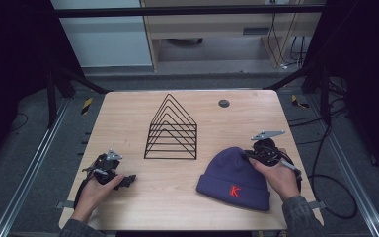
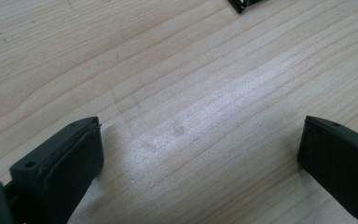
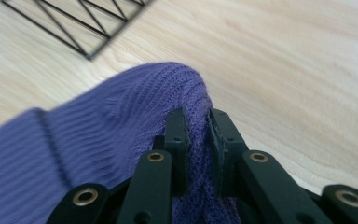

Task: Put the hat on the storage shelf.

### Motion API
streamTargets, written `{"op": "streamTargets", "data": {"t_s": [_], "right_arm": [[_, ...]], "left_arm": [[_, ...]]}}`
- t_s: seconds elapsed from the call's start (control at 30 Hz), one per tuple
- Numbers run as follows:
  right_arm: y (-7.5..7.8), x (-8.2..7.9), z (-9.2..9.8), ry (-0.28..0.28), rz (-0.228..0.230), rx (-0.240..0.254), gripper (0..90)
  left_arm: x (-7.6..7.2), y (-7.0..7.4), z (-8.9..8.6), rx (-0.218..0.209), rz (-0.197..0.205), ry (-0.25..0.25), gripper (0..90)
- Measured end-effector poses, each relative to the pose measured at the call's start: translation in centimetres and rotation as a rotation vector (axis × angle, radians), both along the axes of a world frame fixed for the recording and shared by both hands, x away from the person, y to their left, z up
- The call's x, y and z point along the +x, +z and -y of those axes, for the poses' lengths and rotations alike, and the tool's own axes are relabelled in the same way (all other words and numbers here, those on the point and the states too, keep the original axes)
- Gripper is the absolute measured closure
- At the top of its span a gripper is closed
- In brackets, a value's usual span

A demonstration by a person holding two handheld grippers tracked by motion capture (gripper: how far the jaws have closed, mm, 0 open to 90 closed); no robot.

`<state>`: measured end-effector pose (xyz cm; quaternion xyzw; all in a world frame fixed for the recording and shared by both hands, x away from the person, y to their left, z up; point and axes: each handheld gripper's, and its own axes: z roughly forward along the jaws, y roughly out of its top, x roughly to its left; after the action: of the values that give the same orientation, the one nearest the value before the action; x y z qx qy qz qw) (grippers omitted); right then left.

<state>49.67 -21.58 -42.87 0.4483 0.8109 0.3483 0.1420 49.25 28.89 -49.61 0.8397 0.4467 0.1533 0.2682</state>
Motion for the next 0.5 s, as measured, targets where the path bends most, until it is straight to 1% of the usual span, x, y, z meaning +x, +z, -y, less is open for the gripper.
{"op": "streamTargets", "data": {"t_s": [0.03,0.07,0.1,0.17,0.2,0.27,0.3,0.33,0.37,0.43,0.47,0.5], "right_arm": [[1.0,-0.7,-0.2,0.025,0.029,0.004,79.4],[1.4,-0.9,-0.3,0.029,0.035,0.010,79.4],[1.4,-0.9,-0.3,0.029,0.035,0.010,79.4],[2.4,-1.5,-0.6,0.050,0.060,0.017,79.6],[2.8,-1.7,-0.8,0.061,0.072,0.019,79.6],[3.5,-2.1,-1.2,0.076,0.087,0.020,79.8],[4.4,-2.4,-1.6,0.100,0.105,0.018,80.0],[4.4,-2.4,-1.6,0.100,0.105,0.018,80.0],[5.1,-2.5,-2.0,0.114,0.115,0.018,80.2],[5.8,-2.7,-2.4,0.132,0.129,0.016,80.3],[5.8,-2.7,-2.4,0.132,0.129,0.016,80.3],[6.6,-2.7,-2.9,0.146,0.145,0.020,80.5]], "left_arm": [[0.0,0.0,0.0,0.000,-0.005,-0.007,0.6],[0.0,0.2,0.0,-0.019,-0.004,-0.005,2.2],[0.0,0.2,0.0,-0.019,-0.004,-0.005,3.8],[-0.1,0.5,-0.1,-0.037,0.001,-0.008,3.4],[-0.1,0.6,-0.2,-0.040,0.009,-0.001,2.7],[-0.2,0.8,-0.3,-0.052,0.017,-0.003,3.1],[-0.2,1.0,-0.4,-0.064,0.021,-0.006,3.1],[-0.2,1.1,-0.4,-0.072,0.027,-0.004,3.1],[-0.3,1.3,-0.4,-0.082,0.028,-0.006,3.6],[-0.5,1.8,-0.5,-0.118,0.048,-0.006,3.9],[-0.6,2.1,-0.5,-0.137,0.060,-0.006,3.9],[-0.8,2.4,-0.6,-0.155,0.072,-0.004,5.0]]}}
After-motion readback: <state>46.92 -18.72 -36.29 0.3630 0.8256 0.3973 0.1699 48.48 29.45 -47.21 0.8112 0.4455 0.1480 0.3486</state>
